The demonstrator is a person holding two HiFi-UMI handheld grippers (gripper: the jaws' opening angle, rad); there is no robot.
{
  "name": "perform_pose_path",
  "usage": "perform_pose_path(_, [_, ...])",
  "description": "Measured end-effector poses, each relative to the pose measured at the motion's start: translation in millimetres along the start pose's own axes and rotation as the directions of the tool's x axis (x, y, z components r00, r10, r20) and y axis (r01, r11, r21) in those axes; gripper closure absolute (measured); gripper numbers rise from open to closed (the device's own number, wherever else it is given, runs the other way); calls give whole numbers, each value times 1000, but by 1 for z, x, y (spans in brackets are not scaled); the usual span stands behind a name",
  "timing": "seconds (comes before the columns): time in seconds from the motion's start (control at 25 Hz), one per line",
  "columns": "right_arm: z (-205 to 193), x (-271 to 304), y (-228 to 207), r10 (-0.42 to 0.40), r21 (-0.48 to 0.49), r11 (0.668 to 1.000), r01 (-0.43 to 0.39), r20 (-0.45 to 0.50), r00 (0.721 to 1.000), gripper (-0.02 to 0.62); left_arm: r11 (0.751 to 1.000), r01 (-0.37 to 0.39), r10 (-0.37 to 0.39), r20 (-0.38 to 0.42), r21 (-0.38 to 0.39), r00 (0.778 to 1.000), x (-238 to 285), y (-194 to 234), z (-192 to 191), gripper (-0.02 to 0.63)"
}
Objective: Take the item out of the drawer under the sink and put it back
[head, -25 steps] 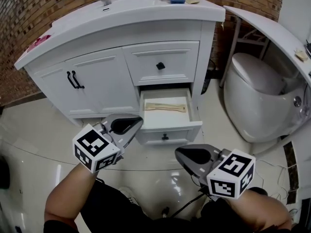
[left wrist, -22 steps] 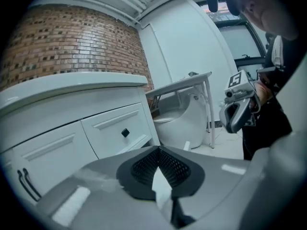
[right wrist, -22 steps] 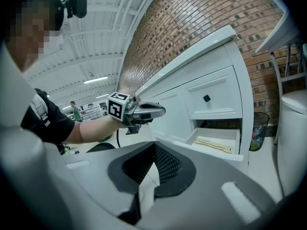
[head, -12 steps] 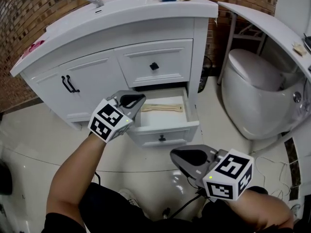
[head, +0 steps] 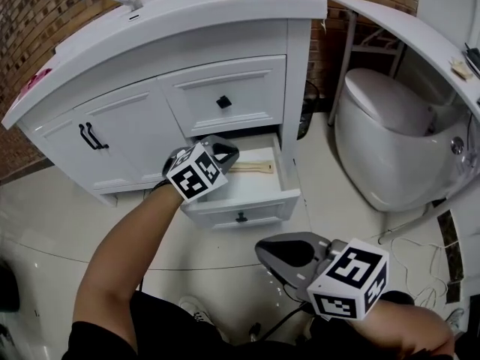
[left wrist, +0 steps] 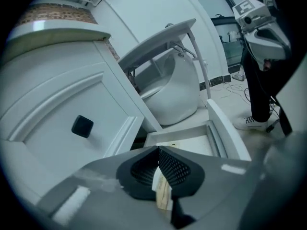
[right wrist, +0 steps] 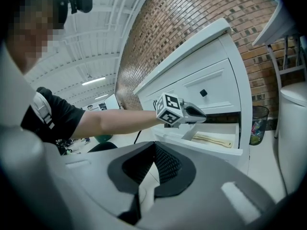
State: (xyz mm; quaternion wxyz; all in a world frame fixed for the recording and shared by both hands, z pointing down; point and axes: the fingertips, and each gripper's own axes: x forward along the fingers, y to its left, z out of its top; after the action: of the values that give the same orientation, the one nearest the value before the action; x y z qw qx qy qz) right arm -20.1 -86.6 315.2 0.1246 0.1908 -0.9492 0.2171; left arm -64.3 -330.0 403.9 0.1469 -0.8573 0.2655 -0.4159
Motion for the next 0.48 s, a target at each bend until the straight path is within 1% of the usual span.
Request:
perform_pose_path(0.04, [0, 0, 1, 6, 3, 1000, -6, 0, 1000, 592, 1000, 17, -17, -18, 7, 1000, 8, -1, -4, 600])
perform_pose_path(0.12, [2, 1, 4, 20, 11, 1000, -20, 3, 1000, 592, 998, 53, -51, -54, 35, 997, 24, -6, -12, 568])
perform_pose_path(0.24, [2, 0, 10, 42, 23, 999, -42, 4, 999, 592, 992, 99, -91, -103, 75, 990, 43, -14, -24, 557])
perform_pose_path(0.4, [3, 1, 13, 59, 23, 998, -59, 4, 998, 592, 984, 129, -110, -159, 121, 981, 61, -18, -37, 523])
perform_pose_path(0.48, [4, 2, 10, 58, 29, 998, -58, 4, 998, 592, 978, 146, -118, -185, 148, 976, 68, -21, -43, 523])
